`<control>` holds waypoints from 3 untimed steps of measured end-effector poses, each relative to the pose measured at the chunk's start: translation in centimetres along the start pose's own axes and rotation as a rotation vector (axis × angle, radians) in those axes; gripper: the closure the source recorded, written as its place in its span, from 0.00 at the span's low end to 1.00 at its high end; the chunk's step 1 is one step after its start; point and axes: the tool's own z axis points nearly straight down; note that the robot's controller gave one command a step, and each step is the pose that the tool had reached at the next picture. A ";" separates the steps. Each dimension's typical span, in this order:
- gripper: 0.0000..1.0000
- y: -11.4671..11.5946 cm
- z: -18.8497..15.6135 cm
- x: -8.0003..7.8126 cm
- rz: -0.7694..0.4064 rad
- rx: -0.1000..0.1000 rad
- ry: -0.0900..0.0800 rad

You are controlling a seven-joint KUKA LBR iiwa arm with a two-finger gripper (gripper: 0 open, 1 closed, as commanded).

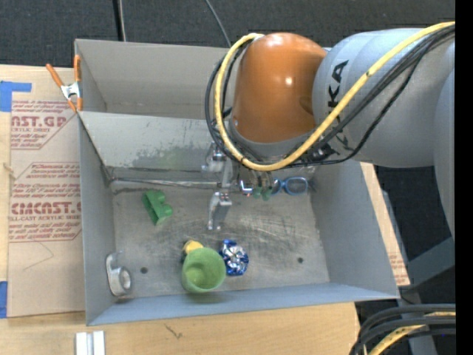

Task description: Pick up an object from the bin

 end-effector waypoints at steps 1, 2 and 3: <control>0.00 -6.6 16.2 3.0 -0.043 -0.002 -0.003; 1.00 -6.5 15.7 2.9 -0.047 -0.001 0.000; 1.00 -7.7 1.6 3.1 -0.060 0.001 -0.008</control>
Offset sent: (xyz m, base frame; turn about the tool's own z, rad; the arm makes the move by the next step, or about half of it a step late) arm -0.0321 -0.0666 -0.1647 -0.0456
